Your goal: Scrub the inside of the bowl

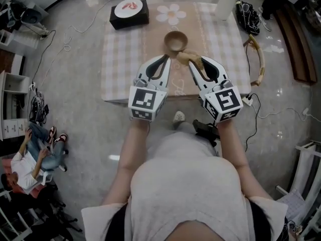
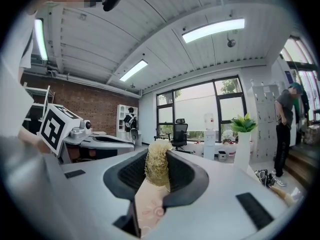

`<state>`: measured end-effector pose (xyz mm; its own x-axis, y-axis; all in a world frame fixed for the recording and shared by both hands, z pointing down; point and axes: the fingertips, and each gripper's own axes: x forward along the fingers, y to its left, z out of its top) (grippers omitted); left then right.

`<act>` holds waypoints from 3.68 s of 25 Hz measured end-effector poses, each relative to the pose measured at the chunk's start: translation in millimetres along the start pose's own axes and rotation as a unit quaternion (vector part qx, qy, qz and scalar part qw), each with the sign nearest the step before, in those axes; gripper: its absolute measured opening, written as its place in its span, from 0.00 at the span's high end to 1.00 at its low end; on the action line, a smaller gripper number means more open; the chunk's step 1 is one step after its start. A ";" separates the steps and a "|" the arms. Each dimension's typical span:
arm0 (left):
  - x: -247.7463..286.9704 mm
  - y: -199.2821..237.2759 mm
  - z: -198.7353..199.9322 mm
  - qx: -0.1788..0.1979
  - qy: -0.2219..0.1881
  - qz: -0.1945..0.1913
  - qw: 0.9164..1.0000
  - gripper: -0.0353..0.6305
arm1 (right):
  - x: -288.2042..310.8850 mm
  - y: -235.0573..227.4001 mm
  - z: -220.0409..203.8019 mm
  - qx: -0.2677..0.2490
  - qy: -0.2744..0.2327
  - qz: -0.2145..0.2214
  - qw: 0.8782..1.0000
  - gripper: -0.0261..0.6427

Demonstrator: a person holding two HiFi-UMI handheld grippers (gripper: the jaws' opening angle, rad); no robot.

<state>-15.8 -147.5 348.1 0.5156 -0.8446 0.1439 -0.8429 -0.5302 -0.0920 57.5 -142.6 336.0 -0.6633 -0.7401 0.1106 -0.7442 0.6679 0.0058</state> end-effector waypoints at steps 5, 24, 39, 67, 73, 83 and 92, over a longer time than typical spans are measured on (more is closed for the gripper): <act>10.5 4.2 -16.6 -0.004 0.027 -0.014 1.000 0.90 | 12.8 -16.4 -6.2 0.011 0.003 -0.007 1.000 0.81; 89.3 30.9 -84.5 -0.005 0.136 -0.114 0.984 0.51 | 74.2 -76.5 -38.8 0.046 0.045 -0.034 0.997 0.81; 151.0 50.1 -159.9 0.007 0.235 -0.152 0.960 0.35 | 115.1 -105.7 -71.9 0.040 0.110 -0.031 0.993 0.80; 171.0 47.1 -183.8 0.027 0.296 -0.184 0.937 0.34 | 194.5 -104.8 -93.0 0.010 0.148 0.048 0.988 0.80; 171.4 47.9 -183.3 0.025 0.297 -0.185 0.936 0.33 | 215.8 -97.3 -105.9 -0.006 0.190 0.081 0.978 0.81; 171.2 47.0 -183.6 0.027 0.300 -0.187 0.935 0.34 | 224.3 -96.6 -121.7 -0.017 0.220 0.093 0.971 0.81; 171.4 47.1 -183.3 0.026 0.302 -0.190 0.934 0.34 | 225.1 -113.7 -122.6 -0.019 0.223 0.077 0.972 0.81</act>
<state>4.6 -303.8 549.0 0.5819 -0.4082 0.7034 -0.6003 -0.7991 0.0329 2.4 -375.4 482.1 -0.6605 -0.5296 0.5323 -0.6303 0.7762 -0.0099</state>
